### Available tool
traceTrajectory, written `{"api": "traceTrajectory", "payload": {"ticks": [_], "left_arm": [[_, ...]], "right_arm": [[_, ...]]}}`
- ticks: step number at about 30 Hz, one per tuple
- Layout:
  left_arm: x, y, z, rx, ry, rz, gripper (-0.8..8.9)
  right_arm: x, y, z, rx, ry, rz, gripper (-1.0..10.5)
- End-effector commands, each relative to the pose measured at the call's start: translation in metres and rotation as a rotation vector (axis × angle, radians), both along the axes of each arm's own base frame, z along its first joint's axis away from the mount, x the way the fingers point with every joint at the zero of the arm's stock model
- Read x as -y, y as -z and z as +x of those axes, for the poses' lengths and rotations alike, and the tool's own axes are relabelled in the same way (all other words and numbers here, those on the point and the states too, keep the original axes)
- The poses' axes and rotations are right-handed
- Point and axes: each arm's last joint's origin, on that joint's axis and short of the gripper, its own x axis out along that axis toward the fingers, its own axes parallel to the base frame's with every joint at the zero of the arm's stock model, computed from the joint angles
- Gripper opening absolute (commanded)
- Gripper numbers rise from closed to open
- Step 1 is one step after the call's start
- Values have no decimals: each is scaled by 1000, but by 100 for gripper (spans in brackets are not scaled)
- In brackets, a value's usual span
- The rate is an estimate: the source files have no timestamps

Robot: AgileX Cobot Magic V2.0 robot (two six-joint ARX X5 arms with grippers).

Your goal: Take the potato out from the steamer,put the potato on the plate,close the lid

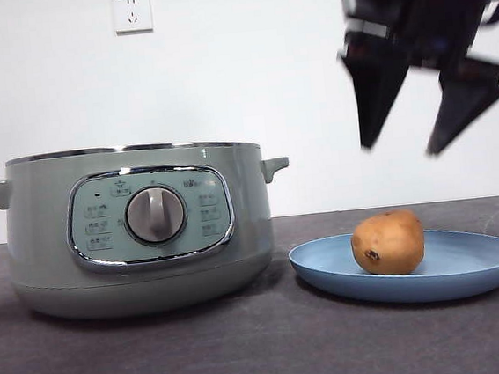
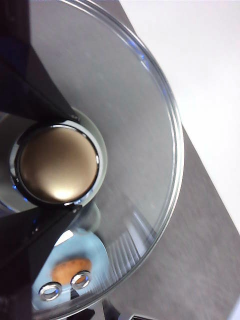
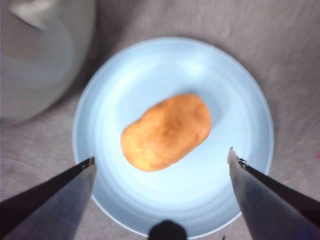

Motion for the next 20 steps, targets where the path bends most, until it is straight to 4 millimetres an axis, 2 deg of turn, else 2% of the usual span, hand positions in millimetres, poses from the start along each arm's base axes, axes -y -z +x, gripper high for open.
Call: {"api": "traceTrajectory", "payload": {"ticks": [1,4,10,15,20], "left_arm": [[4,-1,6,45,56,-38,-8],[11,18,20,-7,61,-21,-8],[27,74,57,-94,54,4,-8],[34,108,71,-137,44,-9,-8],[38,132,79,-177,44,-24,-8]], "right_arm": [[5,-20,-14,68,6,30,444],[12,-43,-31,151,6,63,442],[25,-75,-62,278,9,110,442],[31,-88,-78,334,15,137,442],[33,-91,-82,344,15,141,442]]}}
